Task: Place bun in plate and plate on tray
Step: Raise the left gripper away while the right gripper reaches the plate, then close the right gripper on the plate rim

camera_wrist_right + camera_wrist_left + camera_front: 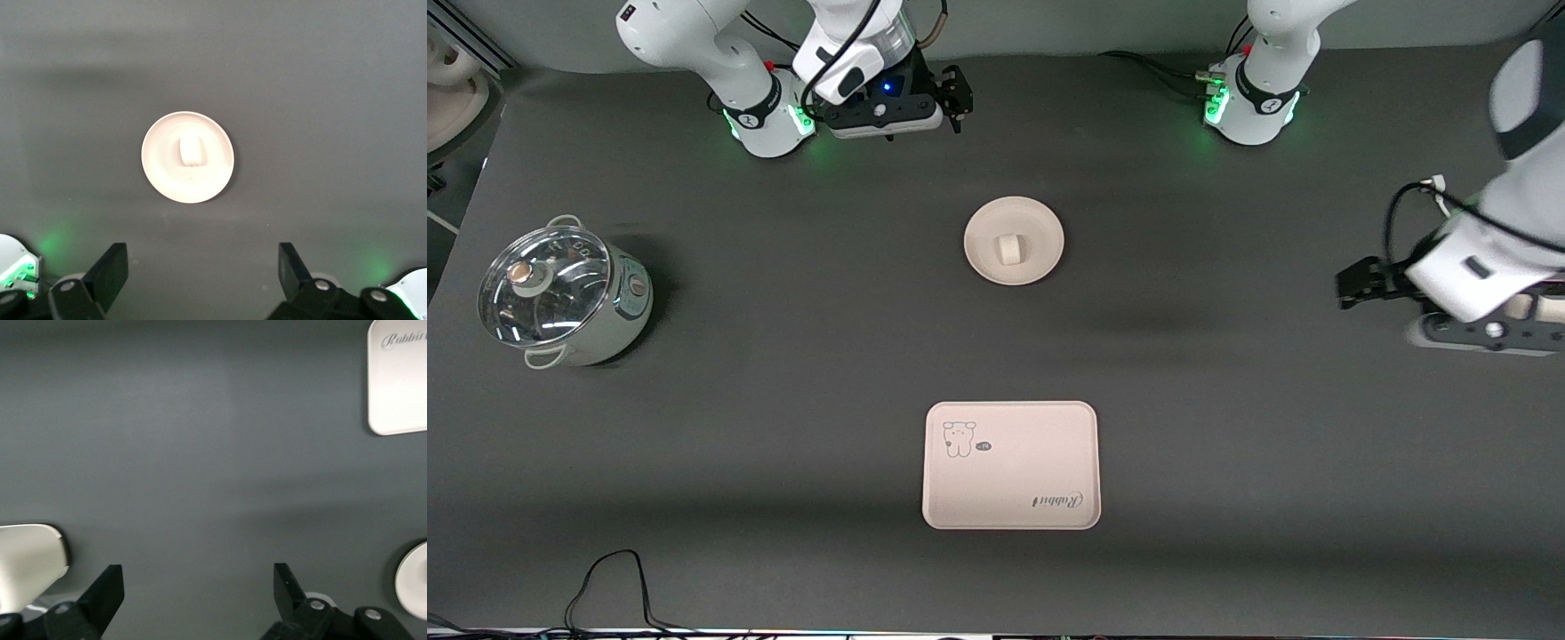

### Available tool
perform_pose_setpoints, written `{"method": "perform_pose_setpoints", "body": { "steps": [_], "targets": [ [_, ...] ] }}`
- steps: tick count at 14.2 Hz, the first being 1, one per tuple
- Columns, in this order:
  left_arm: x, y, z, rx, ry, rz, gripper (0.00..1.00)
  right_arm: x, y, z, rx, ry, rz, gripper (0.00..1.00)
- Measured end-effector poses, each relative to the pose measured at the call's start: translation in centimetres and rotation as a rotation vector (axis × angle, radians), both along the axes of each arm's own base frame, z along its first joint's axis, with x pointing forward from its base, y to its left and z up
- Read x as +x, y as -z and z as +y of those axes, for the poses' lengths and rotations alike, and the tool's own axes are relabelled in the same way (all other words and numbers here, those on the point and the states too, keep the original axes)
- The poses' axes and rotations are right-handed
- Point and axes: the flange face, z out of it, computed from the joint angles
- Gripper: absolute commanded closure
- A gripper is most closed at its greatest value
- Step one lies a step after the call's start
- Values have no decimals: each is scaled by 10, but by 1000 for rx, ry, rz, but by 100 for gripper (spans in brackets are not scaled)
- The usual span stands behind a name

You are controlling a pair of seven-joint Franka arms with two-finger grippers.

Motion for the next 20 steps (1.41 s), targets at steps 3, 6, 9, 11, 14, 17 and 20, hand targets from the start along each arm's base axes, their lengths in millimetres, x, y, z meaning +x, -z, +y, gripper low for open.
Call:
{"method": "perform_pose_setpoints", "body": {
  "steps": [3,6,9,11,14,17,20],
  "targets": [
    [-4,-12,27,-9,-7,-6,0,-2,23,2,8,5,-5,0],
    [-9,-24,25,17,-15,-28,0,-16,76,10,10,-7,-14,0],
    [-13,-32,25,-3,-22,-39,0,-32,137,9,26,-6,-44,0],
    [-13,-33,28,-13,-24,-40,0,-42,176,2,32,-2,-64,0],
    [-13,-33,29,-15,-25,-39,0,-48,231,-8,43,17,-102,0],
    [-13,-33,32,-15,-30,-39,0,-54,290,-8,54,19,-146,0],
    [-13,-33,33,-20,-32,-39,0,-55,343,-8,55,22,-181,0]
  ]
}}
